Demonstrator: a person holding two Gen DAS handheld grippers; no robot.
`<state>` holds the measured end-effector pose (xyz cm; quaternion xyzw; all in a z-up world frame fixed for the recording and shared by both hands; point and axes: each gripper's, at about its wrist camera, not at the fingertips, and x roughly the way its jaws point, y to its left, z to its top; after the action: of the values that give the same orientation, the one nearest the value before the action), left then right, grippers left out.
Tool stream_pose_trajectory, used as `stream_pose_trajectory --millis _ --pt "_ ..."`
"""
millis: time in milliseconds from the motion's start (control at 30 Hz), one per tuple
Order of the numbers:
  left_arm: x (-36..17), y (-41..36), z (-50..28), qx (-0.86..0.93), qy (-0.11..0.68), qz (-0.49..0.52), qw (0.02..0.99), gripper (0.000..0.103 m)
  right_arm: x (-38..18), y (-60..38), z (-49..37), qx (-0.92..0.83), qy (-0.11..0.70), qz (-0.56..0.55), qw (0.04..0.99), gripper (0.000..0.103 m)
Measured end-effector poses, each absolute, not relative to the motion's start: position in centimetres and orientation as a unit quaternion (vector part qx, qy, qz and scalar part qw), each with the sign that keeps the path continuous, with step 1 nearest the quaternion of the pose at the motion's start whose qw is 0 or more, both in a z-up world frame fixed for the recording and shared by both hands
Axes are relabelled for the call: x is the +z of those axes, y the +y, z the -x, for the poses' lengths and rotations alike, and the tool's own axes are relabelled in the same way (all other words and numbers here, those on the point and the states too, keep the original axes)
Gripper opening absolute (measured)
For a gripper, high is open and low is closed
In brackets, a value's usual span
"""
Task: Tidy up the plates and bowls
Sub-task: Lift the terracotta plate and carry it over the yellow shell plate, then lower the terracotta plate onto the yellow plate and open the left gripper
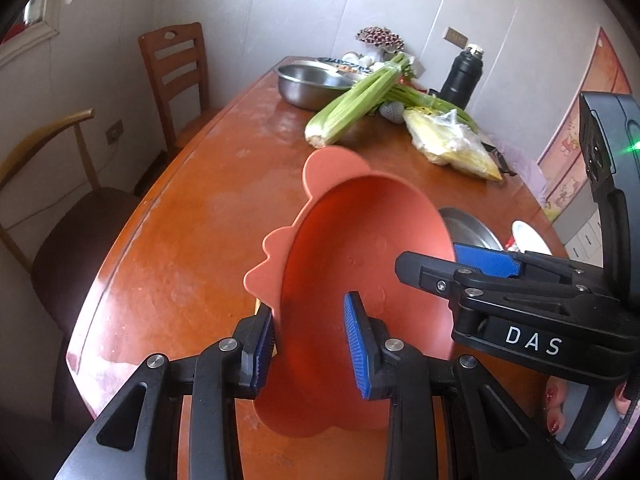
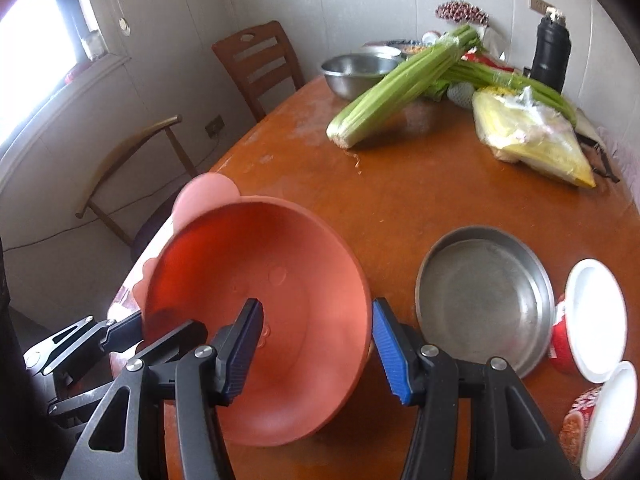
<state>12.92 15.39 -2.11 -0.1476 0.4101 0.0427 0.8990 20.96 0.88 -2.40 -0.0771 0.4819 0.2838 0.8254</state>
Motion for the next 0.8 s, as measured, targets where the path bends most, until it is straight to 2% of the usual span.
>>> stream_pose_trajectory --millis 800 --pt "-5.3 16.4 -14.8 0.077 0.427 0.14 0.89 0.033 -5.4 2.2 -22.3 0.276 0.503 0.073 0.816 0.056"
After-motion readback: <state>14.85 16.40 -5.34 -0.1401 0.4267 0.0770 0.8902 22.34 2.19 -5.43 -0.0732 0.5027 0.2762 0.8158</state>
